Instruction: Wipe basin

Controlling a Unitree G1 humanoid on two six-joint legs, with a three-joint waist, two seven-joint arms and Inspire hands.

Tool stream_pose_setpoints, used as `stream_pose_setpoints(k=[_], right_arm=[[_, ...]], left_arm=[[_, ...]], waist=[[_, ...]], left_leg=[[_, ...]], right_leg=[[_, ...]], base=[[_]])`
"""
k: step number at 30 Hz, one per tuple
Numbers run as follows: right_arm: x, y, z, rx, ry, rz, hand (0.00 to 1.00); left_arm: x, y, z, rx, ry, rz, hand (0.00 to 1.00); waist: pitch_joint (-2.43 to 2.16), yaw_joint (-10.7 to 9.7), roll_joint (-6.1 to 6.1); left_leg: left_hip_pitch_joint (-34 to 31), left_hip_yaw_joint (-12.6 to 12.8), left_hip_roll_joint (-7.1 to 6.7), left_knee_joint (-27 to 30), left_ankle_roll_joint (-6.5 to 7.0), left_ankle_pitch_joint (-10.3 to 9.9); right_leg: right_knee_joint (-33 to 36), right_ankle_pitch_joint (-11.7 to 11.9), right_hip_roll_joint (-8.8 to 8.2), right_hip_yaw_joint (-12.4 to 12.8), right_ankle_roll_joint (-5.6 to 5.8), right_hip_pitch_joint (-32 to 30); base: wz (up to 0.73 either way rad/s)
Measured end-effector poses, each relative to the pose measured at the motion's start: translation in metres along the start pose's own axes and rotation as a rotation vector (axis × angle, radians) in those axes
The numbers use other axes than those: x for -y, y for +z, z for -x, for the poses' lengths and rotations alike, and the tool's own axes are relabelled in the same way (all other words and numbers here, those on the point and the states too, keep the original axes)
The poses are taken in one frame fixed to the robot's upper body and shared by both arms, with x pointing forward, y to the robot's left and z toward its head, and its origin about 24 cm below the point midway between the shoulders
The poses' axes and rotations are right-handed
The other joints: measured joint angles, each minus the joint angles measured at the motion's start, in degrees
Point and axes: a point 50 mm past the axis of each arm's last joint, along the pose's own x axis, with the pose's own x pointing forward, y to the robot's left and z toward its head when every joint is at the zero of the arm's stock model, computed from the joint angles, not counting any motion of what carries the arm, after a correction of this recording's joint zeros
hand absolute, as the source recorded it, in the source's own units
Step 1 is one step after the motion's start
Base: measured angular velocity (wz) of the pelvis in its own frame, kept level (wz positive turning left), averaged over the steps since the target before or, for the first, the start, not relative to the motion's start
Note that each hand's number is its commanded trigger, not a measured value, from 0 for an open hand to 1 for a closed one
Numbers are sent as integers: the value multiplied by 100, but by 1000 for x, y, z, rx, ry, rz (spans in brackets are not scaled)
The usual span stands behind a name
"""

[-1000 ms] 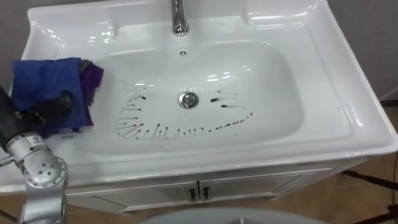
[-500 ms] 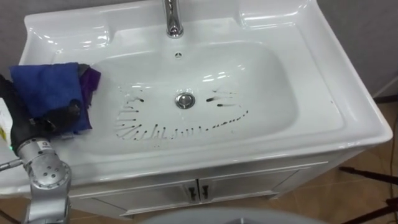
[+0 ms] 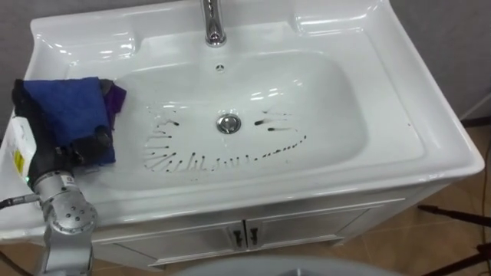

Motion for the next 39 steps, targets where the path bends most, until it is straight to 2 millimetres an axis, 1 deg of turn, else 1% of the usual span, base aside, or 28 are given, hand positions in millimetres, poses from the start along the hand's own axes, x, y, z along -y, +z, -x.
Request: stream_pose_setpoints(k=[3, 6, 8, 10, 11, 13, 14, 18, 19, 20, 21, 23, 26, 28, 30, 34, 36, 39], right_arm=[[1, 0, 0, 0, 0, 0, 0], [1, -2, 1, -8, -1, -5, 0], [1, -2, 1, -15, -1, -5, 0], [2, -7, 1, -45, -6, -26, 0], [3, -8, 2, -51, -7, -31, 0], [5, -12, 2, -79, -18, -31, 0], [6, -11, 3, -77, -22, -41, 0], [10, -13, 5, -86, -50, -43, 0], [10, -13, 5, -94, -55, -55, 0], [11, -13, 5, -98, -63, -52, 0], [11, -13, 5, -104, -67, -47, 0], [13, -12, 6, -114, -82, -31, 0], [14, -13, 6, -131, -89, -31, 0], [14, -13, 6, -138, -89, -38, 0], [14, -13, 6, -145, -90, -43, 0], [15, -14, 7, -153, -91, -63, 0], [15, -15, 7, -157, -94, -77, 0], [17, -14, 8, -165, -105, -47, 0]], left_arm=[[2, -3, 1, 1, -25, -52, 0], [5, -7, 2, -18, -61, -87, 0], [8, -7, -1, -30, -81, -109, 0], [12, -9, -4, -43, -118, -149, 0], [12, -10, -4, -46, -127, -163, 0], [13, -16, -4, -54, -163, -227, 0], [12, -17, -5, -51, -170, -248, 0], [12, -21, -5, -46, -197, -322, 0], [12, -22, -4, -46, -201, -338, 6], [12, -23, -4, -44, -204, -350, 57], [12, -23, -4, -45, -203, -351, 100], [11, -24, -5, -51, -202, -356, 100], [9, -24, -6, -48, -198, -369, 100], [7, -22, -8, -34, -186, -390, 100], [2, -19, -14, -28, -159, -392, 100], [-4, -20, -17, -36, -134, -388, 100], [-4, -20, -17, -36, -134, -390, 100], [-8, -18, -22, -31, -118, -400, 100]], waist=[[-1, 3, 11], [-19, -13, 44], [-26, 8, 61], [-44, 46, 87], [-44, 46, 89], [-47, 110, 105], [-50, 136, 101], [-67, 119, 100], [-70, 115, 97], [-75, 118, 89], [-79, 117, 83], [-90, 116, 65], [-132, 113, -1], [-149, 113, -27], [-159, 112, -42], [-168, 93, -58], [-169, 89, -59], [-168, 69, -59]], left_leg=[[5, 43, 2, 0, 0, 0], [15, 73, 3, 6, 0, 0], [5, 82, 4, 16, 0, 0], [35, 96, 5, 12, 0, 1], [44, 104, 5, 12, 5, 3], [180, 225, 37, -93, 23, 15], [230, 229, 56, -131, 23, 15], [263, 256, 75, -167, 36, 26], [279, 277, 80, -167, 36, 26], [285, 314, 85, -166, 36, 26], [287, 324, 87, -166, 35, 26], [301, 351, 90, -165, 36, 26], [308, 356, 99, -157, 33, 27], [327, 360, 101, -157, 30, 29], [334, 361, 104, -157, 28, 36], [360, 413, 133, -158, 19, 43], [363, 413, 140, -158, 13, 46], [389, 423, 145, -160, 7, 55]], right_leg=[[0, 0, 0, 19, 0, 0], [1, 0, 1, 44, 1, -1], [6, 0, 2, 38, 1, -4], [13, 0, 6, 60, 1, 8], [16, 0, 6, 62, 1, 16], [7, 5, 48, 143, -7, 66], [3, 9, 81, 191, -16, 82], [24, 19, 105, 231, -35, 85], [37, 23, 107, 239, -40, 88], [55, 25, 107, 243, -44, 81], [65, 25, 107, 247, -45, 76], [89, 24, 106, 259, -47, 70], [96, 29, 109, 252, -58, 72], [97, 31, 111, 253, -61, 83], [98, 36, 113, 253, -69, 90], [96, 52, 125, 252, -92, 90], [96, 55, 129, 251, -98, 90], [98, 60, 135, 256, -106, 86]], base=[[-2], [-4], [0], [-2], [-9], [-17], [-17], [-7], [-8], [-8], [-7], [-5], [0], [0], [-2], [-6], [0], [0]])
